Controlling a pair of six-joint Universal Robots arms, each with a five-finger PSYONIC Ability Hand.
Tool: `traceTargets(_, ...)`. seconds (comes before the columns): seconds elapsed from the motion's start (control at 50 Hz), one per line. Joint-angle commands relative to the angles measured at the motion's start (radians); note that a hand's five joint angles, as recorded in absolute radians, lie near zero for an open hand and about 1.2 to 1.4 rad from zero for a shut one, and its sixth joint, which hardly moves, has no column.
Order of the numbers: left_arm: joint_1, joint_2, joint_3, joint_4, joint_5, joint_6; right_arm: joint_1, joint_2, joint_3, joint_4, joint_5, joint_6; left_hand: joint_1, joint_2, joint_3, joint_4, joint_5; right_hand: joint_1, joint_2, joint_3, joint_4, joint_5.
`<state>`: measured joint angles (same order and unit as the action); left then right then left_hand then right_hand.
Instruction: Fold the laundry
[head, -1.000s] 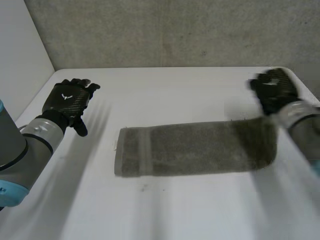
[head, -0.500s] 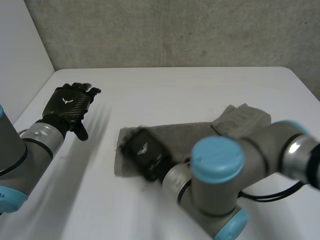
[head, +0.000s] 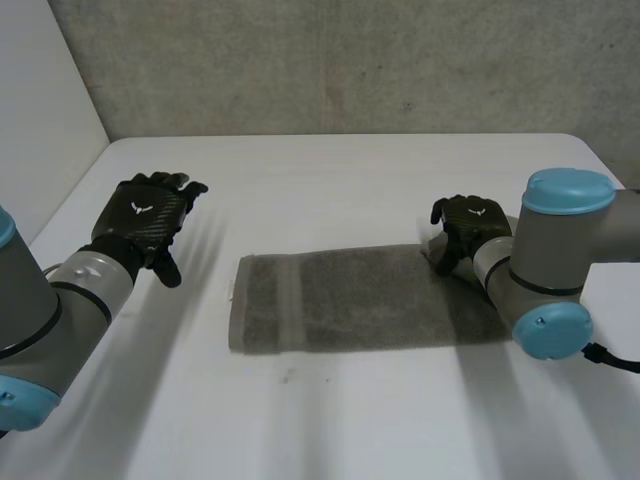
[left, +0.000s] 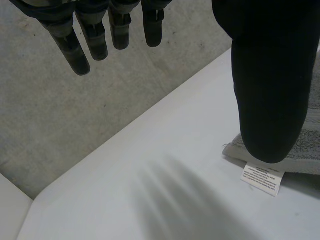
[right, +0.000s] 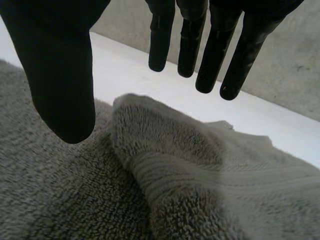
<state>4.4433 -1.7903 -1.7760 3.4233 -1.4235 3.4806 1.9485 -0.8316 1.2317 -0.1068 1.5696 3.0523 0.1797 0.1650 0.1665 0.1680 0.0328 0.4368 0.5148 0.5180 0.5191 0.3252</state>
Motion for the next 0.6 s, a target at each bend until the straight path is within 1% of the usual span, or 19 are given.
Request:
traceTargets(0.02,0.001,0.0,-0.005,0.001,0.0,0.0,-0.009,0.072,-0.07,-0.002,-0.01,-0.001,-0.005,0.01,0.008,0.007,-0.033,0.264,0.186,0.183,0.182,0.201)
traceTargets(0.16,0.001,0.0,-0.008,0.001,0.0,0.002,-0.016,0.103,-0.103,-0.005,-0.026,-0.001,-0.005,0.01,0.008,0.007,-0.033,0.341,0.263,0.26,0.259,0.278)
traceTargets(0.18,0.001,0.0,-0.008,0.001,0.0,0.002,-0.016,0.111,-0.112,-0.005,-0.026,-0.001,-0.005,0.01,0.008,0.007,-0.033,0.393,0.315,0.312,0.311,0.33)
traceTargets(0.2,0.001,0.0,-0.008,0.001,0.002,0.0,-0.016,0.118,-0.121,-0.004,-0.026,-0.001,-0.005,0.01,0.008,0.007,-0.033,0.501,0.423,0.42,0.419,0.439)
traceTargets(0.22,0.001,0.0,-0.008,0.001,0.0,0.002,-0.016,0.118,-0.121,-0.004,-0.026,-0.001,-0.005,0.01,0.008,0.007,-0.033,0.503,0.425,0.421,0.42,0.44)
traceTargets(0.26,0.001,0.0,-0.01,0.001,0.0,0.002,-0.019,0.121,-0.127,-0.002,-0.026,-0.001,-0.005,0.01,0.008,0.007,-0.033,0.957,0.879,0.876,0.875,0.894)
traceTargets(0.38,0.001,0.0,-0.01,0.001,0.0,0.002,-0.02,0.082,-0.141,-0.002,-0.037,-0.001,-0.005,0.01,0.008,0.007,-0.033,0.959,0.881,0.878,0.877,0.897)
traceTargets(0.44,0.001,0.0,-0.01,0.001,0.0,0.002,-0.017,0.074,-0.143,-0.002,-0.057,-0.001,-0.005,0.01,0.008,0.007,-0.033,0.959,0.881,0.878,0.877,0.897)
traceTargets(0.56,0.001,0.0,-0.011,0.001,0.002,0.002,-0.005,0.068,-0.141,-0.001,-0.071,0.0,-0.005,0.01,0.008,0.007,-0.033,0.959,0.881,0.878,0.877,0.897)
traceTargets(0.6,0.001,0.002,-0.01,0.001,0.0,0.002,0.013,0.027,-0.133,-0.001,-0.072,0.028,-0.005,0.01,0.008,0.007,-0.033,0.959,0.881,0.878,0.877,0.897)
